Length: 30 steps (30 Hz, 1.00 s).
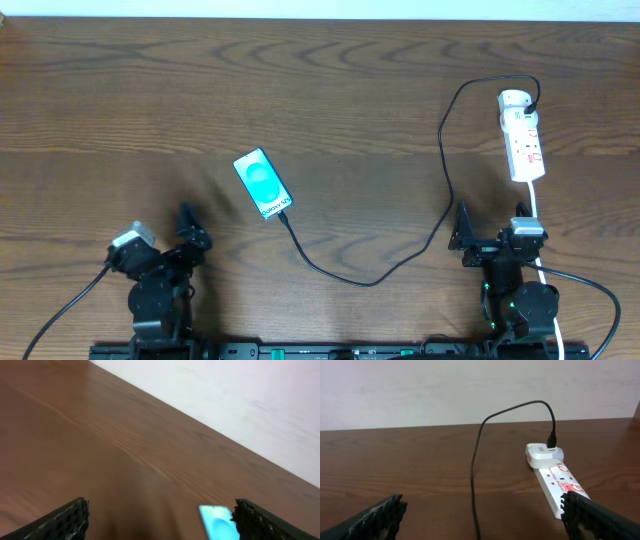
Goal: Plug charger to phone and switch on socket
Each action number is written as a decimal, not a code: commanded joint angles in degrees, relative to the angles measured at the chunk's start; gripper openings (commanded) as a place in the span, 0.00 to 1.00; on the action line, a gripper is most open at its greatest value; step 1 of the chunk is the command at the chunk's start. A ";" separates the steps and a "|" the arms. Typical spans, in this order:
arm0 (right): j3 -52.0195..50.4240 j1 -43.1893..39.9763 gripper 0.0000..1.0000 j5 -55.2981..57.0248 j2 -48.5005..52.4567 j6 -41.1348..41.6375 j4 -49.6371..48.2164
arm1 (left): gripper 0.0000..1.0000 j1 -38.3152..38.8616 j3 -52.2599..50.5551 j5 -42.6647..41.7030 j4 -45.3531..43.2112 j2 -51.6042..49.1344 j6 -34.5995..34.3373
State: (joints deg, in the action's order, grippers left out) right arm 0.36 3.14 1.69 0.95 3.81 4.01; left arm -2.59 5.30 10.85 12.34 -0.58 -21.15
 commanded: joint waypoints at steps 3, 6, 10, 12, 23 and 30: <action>-0.07 -0.57 0.99 -0.52 -0.61 -0.72 0.28 | 0.93 -0.31 -1.07 13.00 0.66 0.35 1.70; -0.07 -0.57 0.99 -0.52 -0.61 -0.72 0.28 | 0.93 -0.28 -1.07 12.24 0.61 0.35 4.04; -0.07 -0.57 0.99 -0.52 -0.61 -0.70 0.26 | 0.93 -0.28 -1.07 6.73 -0.02 0.35 12.57; -0.07 -0.57 0.99 -0.52 -0.61 -0.72 0.28 | 0.93 -0.28 -1.07 -0.04 -0.55 0.35 20.11; -0.07 -0.57 0.99 -0.52 -0.61 -0.70 0.26 | 0.93 -0.28 -1.07 -13.46 -0.87 0.35 30.23; -0.07 -0.57 0.99 -0.52 -0.61 -0.72 0.26 | 0.93 -0.28 -1.07 -19.89 -0.85 0.35 30.12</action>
State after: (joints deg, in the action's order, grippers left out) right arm 0.36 3.14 1.69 0.95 3.81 4.01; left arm -2.59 5.17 -5.23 11.55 -0.58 7.79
